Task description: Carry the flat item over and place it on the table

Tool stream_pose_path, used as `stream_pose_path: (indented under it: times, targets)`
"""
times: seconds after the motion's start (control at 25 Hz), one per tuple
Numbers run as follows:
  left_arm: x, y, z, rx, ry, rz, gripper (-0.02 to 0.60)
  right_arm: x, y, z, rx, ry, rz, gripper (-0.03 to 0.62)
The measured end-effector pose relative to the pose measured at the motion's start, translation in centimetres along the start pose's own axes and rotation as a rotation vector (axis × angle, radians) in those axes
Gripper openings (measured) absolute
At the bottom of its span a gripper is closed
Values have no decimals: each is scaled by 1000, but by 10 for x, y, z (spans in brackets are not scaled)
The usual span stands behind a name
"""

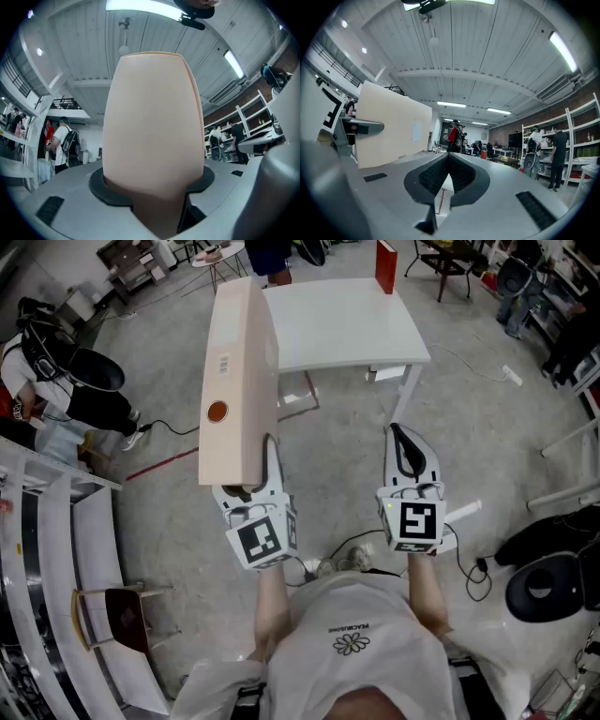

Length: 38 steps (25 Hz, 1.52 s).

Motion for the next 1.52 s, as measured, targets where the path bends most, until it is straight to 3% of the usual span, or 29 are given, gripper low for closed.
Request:
stream_pose_path:
  times: [0.32, 0.68, 1.12, 1.52]
  targets:
    - [-9, 9, -4, 6, -12, -23, 293, -3, 9, 7, 12, -8, -25, 11]
    - [-3, 15, 6, 22, -21, -52, 293, 3, 15, 28, -75, -26, -4, 11]
    - [-3, 5, 41, 82, -19, 20, 293, 8, 22, 57, -73, -61, 37, 11]
    - [-28, -7, 60, 75, -13, 87, 293, -17, 32, 75, -60, -108, 32, 11]
Point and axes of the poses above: the fingertips, and each gripper's own axes: x backward along the fingers, z to its right, y out of its underside, the point moved 2 cm from there along x, backward along the fingers, and after that the axes turned 15 degrees about -z, right-handed, at the moved point
